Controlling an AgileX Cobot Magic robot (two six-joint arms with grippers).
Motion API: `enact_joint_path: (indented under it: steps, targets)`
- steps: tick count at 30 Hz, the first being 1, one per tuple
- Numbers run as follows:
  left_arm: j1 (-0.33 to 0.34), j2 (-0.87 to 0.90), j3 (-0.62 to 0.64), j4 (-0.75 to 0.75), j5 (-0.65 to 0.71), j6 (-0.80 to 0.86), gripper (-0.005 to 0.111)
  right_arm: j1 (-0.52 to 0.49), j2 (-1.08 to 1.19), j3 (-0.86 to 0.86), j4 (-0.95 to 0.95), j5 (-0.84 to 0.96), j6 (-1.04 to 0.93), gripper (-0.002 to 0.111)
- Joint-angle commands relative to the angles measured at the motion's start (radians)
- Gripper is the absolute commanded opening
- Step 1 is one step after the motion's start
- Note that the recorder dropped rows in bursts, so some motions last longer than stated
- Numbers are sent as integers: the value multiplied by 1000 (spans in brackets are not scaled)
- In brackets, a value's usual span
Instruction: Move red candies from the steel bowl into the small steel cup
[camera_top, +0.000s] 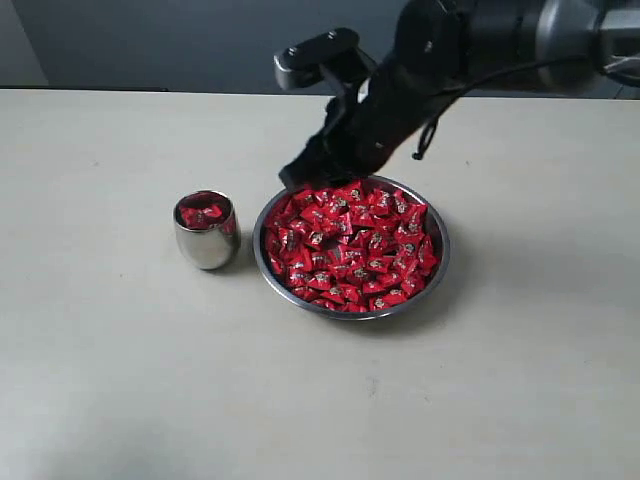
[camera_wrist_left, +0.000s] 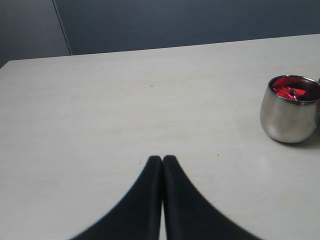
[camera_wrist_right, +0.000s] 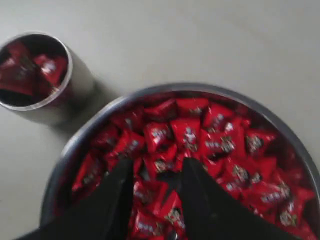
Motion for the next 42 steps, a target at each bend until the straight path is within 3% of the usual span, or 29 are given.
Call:
enact_joint_path:
  steps: [1,13,21,27,35,37,38,42]
  targets:
    - [-8,-5,-8,2,-5,-2,0,-41,-35,137,-17,-85,8,32]
    - [-8,-5,-8,2,-5,-2,0,-22,71,190,-9,-134,-2,32]
    - [-8,-5,-8,2,-5,-2,0,-14,57,190,-4,-49,-14,32]
    - [-8,-5,-8,2,-5,-2,0,-14,51,190,95,-5,-136,32]
    - [-8,-5,-8,2,-5,-2,0,-14,78,190,-10,37,-138,32]
    - [-8,-5,-8,2,-5,-2,0,-14,88,190,-17,-5,-136,22]
    - [-8,-5,-8,2,-5,-2,0,-14,88,190,-17,-22,-136,0]
    - [-8,-5,-8,2,-5,-2,0,-14,67,190,-13,-6,-132,0]
